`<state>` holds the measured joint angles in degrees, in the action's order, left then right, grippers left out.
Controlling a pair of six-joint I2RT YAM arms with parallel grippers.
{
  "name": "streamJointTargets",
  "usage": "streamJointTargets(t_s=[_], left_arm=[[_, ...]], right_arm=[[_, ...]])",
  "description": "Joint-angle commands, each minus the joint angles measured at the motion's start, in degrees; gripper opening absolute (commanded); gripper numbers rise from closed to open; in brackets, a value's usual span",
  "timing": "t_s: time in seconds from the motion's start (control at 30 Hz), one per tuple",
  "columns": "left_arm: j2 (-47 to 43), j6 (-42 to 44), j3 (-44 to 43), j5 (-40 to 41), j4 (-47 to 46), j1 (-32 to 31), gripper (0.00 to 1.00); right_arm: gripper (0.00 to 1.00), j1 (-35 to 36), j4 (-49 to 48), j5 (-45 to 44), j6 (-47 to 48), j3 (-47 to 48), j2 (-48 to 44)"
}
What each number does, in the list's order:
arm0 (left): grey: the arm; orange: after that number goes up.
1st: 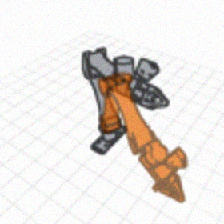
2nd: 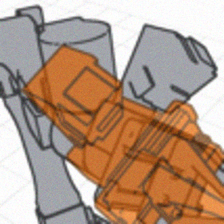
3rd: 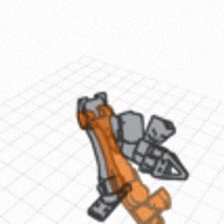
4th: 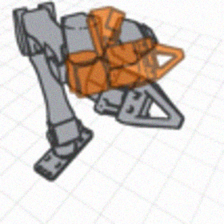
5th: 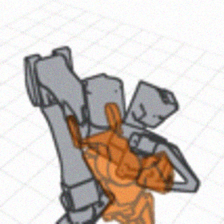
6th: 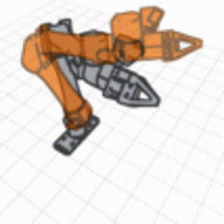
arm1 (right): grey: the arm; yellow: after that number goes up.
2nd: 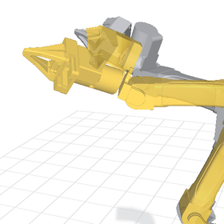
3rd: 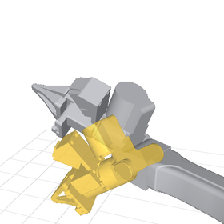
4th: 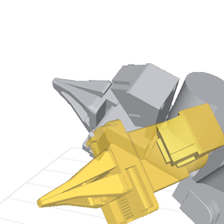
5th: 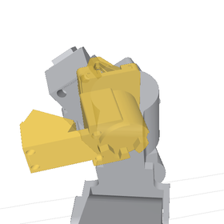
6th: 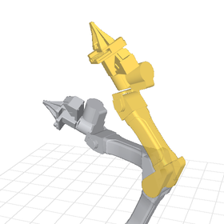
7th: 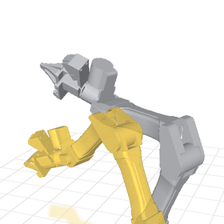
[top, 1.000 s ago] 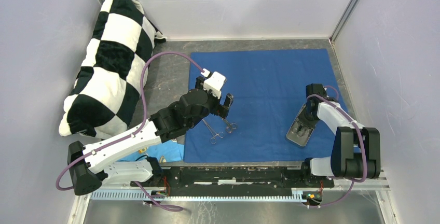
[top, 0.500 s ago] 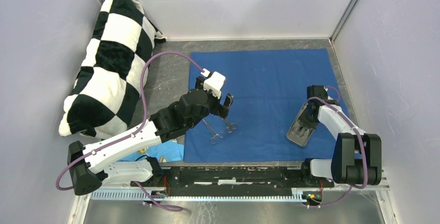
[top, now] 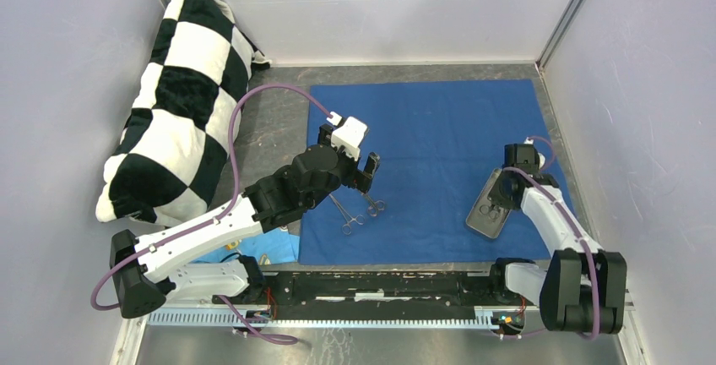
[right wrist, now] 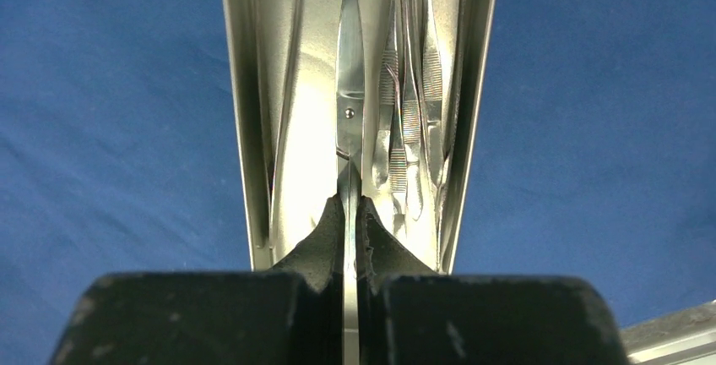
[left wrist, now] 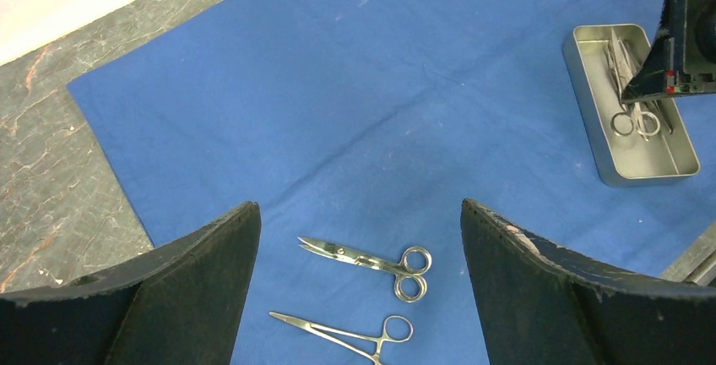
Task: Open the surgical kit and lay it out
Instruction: Pick up the medical item from the container, then place the medical item in the surgical kit.
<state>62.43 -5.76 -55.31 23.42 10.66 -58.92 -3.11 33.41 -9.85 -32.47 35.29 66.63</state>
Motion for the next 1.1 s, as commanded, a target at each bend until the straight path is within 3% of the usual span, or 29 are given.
streamJointTargets(t_s=[0.0, 0.2, 0.37, 0.6, 0.8, 1.07], left_arm=[[-0.9, -1.0, -0.6, 0.5, -1.2, -0.2, 0.94], [-1.3, -1.1, -0.5, 0.6, -1.3, -0.2, 0.94], [-1.9, -1.2, -0.4, 1.1, -1.4, -0.1, 0.94], [-5.6, -1.0, 1.3, 6.0, -3.4, -0.1, 0.94], [-10.3, -0.3, 4.1, 12.3, -6.5, -0.1, 0.93], [-13.8, 0.7, 6.3, 15.6, -9.2, -0.1, 0.93]], right_arm=[[0.0, -0.1, -4.0, 0.0, 7.4, -0.8, -6.2], [0.0, 0.0, -7.9, 4.1, 16.7, 1.0, -14.1], [0.0, 2.2, -8.2, 9.6, 23.8, 5.1, -13.3], [0.0, 18.9, -12.5, 13.9, 27.0, 9.8, -5.8], [0.0, 32.3, -16.3, 17.6, 28.8, 14.4, 7.5], [0.0, 41.1, -17.8, 18.6, 31.0, 22.6, 23.2]])
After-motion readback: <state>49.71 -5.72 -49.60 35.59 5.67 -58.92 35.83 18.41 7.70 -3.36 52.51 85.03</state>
